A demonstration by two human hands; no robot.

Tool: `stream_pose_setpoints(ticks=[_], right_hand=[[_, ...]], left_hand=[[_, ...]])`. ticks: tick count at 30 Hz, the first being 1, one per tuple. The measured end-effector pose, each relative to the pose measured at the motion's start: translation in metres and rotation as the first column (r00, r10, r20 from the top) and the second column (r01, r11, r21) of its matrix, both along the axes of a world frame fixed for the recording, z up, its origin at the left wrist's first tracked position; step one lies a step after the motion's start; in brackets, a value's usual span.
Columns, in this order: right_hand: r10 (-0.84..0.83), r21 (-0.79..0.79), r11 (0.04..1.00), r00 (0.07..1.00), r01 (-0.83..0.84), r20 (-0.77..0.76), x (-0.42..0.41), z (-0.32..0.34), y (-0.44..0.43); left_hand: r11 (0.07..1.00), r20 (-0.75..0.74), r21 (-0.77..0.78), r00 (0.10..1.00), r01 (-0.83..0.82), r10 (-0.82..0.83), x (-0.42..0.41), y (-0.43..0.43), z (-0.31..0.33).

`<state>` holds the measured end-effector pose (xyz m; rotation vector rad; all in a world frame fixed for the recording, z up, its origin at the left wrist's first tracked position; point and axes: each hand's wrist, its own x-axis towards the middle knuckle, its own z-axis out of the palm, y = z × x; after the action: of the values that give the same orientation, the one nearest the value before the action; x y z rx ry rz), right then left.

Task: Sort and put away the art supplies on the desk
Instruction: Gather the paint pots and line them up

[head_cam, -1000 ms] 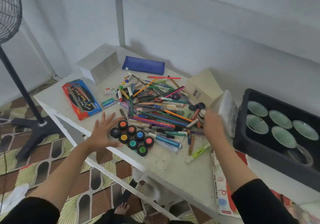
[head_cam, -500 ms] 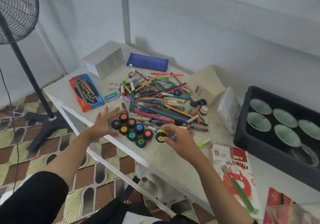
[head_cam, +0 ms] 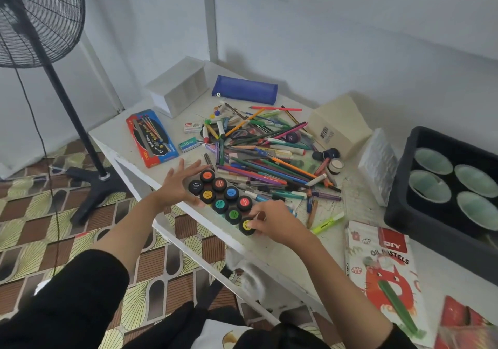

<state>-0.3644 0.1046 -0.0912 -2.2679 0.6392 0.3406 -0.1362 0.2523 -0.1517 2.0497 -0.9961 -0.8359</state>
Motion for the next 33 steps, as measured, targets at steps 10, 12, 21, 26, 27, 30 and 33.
stream_pose_setpoints(ticks=[10, 12, 21, 26, 27, 30, 33], right_hand=[[-0.371, -0.063, 0.905, 0.853, 0.421, 0.366, -0.006, 0.010, -0.047], [-0.449, -0.163, 0.823, 0.800, 0.544, 0.398, -0.007, 0.010, -0.078], [-0.564, -0.425, 0.688, 0.802, 0.588, 0.197, 0.004, 0.001, -0.154], [-0.560, -0.489, 0.666, 0.810, 0.564, 0.172, 0.008, -0.004, -0.159], [-0.560, -0.498, 0.660, 0.810, 0.563, 0.174, 0.008, -0.004, -0.159], [-0.558, -0.531, 0.644, 0.813, 0.551, 0.167, 0.009, -0.005, -0.158], [-0.528, -0.566, 0.630, 0.828, 0.532, 0.190, 0.010, -0.004, -0.154]], left_hand=[[1.000, -0.011, -0.012, 1.000, 0.005, -0.005, 0.004, 0.000, -0.006], [1.000, -0.015, -0.014, 1.000, 0.007, -0.007, 0.005, -0.001, -0.006], [1.000, -0.034, -0.016, 0.999, 0.006, -0.006, 0.001, 0.000, -0.002], [1.000, -0.033, -0.012, 0.999, 0.003, -0.004, 0.002, 0.000, -0.002], [1.000, -0.027, -0.012, 1.000, 0.005, -0.005, 0.002, 0.000, -0.002], [1.000, -0.015, -0.016, 1.000, 0.002, -0.003, 0.002, -0.001, -0.002], [1.000, -0.019, -0.024, 1.000, -0.001, 0.000, 0.002, -0.001, -0.002]])
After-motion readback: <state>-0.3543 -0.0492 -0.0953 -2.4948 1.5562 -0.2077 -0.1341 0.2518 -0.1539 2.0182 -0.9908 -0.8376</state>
